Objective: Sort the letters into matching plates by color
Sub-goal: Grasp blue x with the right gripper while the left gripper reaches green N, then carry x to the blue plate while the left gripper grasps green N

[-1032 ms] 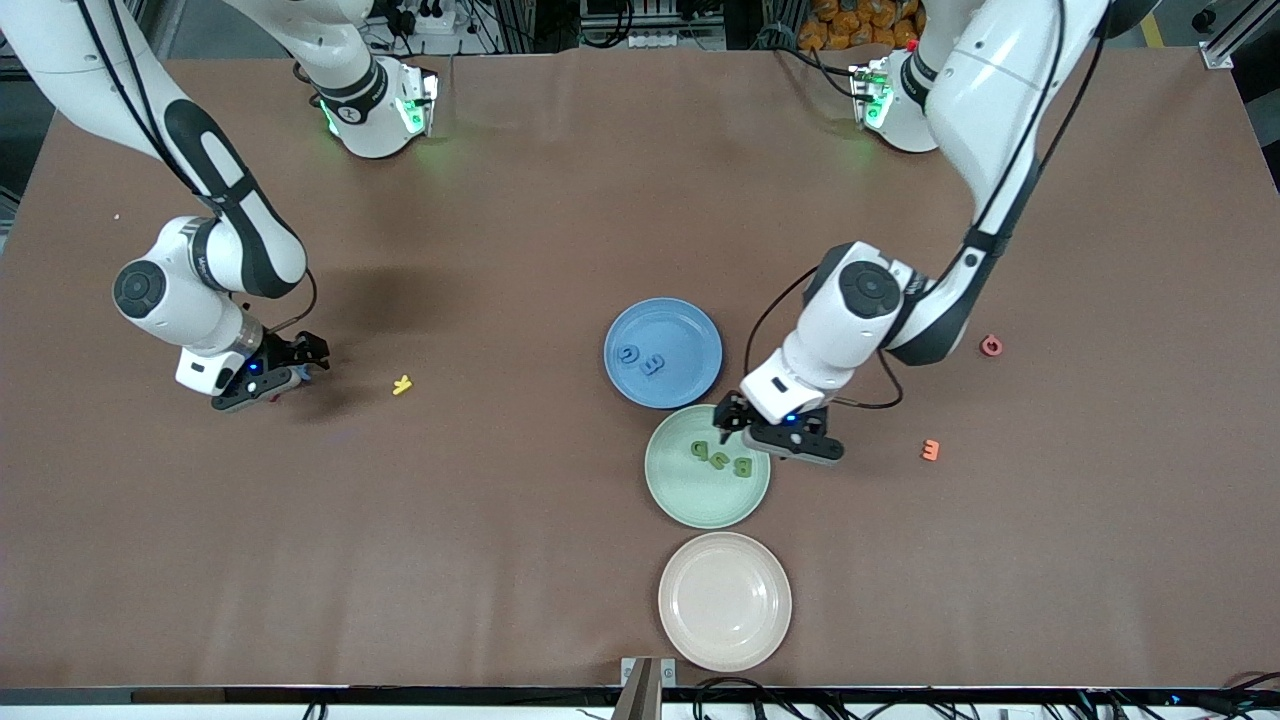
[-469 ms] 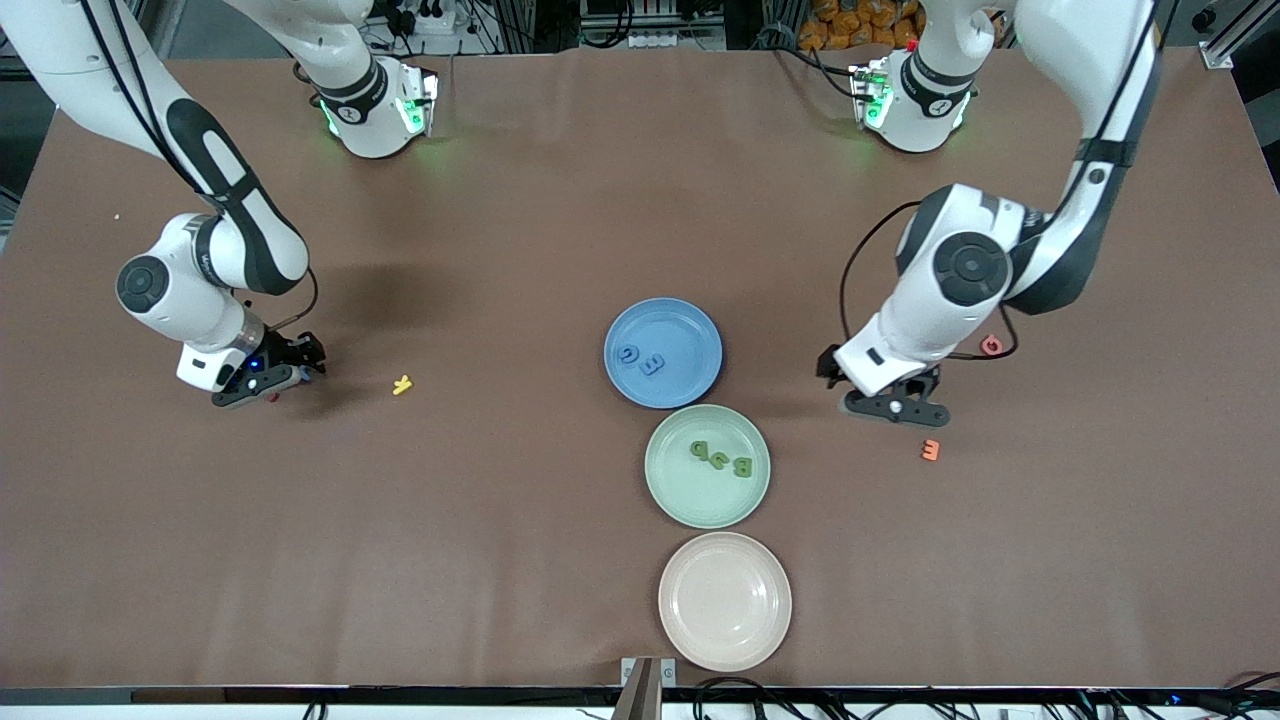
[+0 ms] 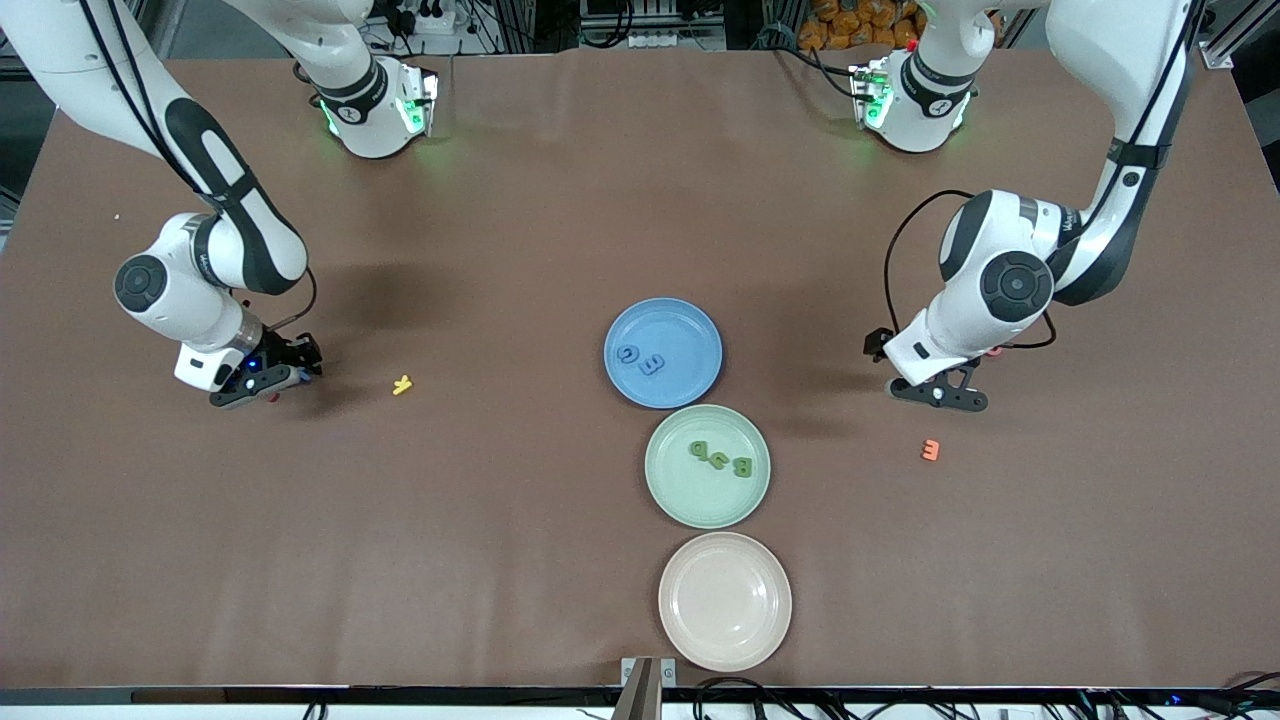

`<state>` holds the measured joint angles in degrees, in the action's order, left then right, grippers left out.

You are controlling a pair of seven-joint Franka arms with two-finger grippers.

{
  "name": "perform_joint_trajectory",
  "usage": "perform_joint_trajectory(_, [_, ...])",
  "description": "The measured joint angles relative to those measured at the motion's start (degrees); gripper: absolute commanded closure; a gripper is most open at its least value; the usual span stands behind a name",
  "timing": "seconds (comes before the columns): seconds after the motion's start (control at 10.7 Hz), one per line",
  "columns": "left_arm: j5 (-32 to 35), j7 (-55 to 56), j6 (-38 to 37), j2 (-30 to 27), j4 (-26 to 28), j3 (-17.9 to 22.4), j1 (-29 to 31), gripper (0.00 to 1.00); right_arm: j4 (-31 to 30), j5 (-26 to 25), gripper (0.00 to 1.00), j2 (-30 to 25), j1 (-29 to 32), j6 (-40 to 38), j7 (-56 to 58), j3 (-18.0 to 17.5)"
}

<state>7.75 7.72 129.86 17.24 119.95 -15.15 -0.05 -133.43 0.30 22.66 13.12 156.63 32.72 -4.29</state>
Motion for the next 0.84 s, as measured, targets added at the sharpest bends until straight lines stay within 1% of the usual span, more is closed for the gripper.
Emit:
perform_joint_trajectory(0.09, [0.0,0.0,2.09,-0.09,2.51,0.0,0.55,0.0,0.0,0.03,0.61,-0.09,0.01,0.0,0.0,-0.01])
perform_joint_trajectory(0.19, [0.3,0.0,4.73,-0.18,5.08,-0.01,1.61,0.0,-0.03,0.04,0.62,-0.15,0.02,-0.03,0.0,-0.01])
perform_joint_trajectory(0.28, [1.39,-1.85,8.15,-0.24,7.76,-0.01,3.24,0.0,-0.03,0.06,0.65,-0.26,0.02,-0.02,0.0,-0.03])
perform_joint_trajectory(0.38, [2.04,-4.9,11.5,-0.26,10.32,0.02,5.2,0.0,-0.04,0.07,0.65,-0.3,0.03,-0.03,0.0,-0.01])
perform_joint_trajectory(0.56, [2.23,-12.66,13.69,-0.3,12.45,0.01,8.48,0.0,-0.04,0.08,0.7,-0.37,0.07,0.01,0.0,0.03])
perform_joint_trajectory(0.66, [2.28,-15.78,13.76,-0.33,12.72,-0.02,9.05,0.0,-0.06,0.1,0.73,-0.44,0.06,-0.05,0.0,0.0])
perform_joint_trajectory(0.84, [2.32,-22.93,13.77,-0.4,13.34,-0.22,9.08,0.0,-0.07,0.1,0.73,-0.5,0.07,-0.11,0.0,0.0])
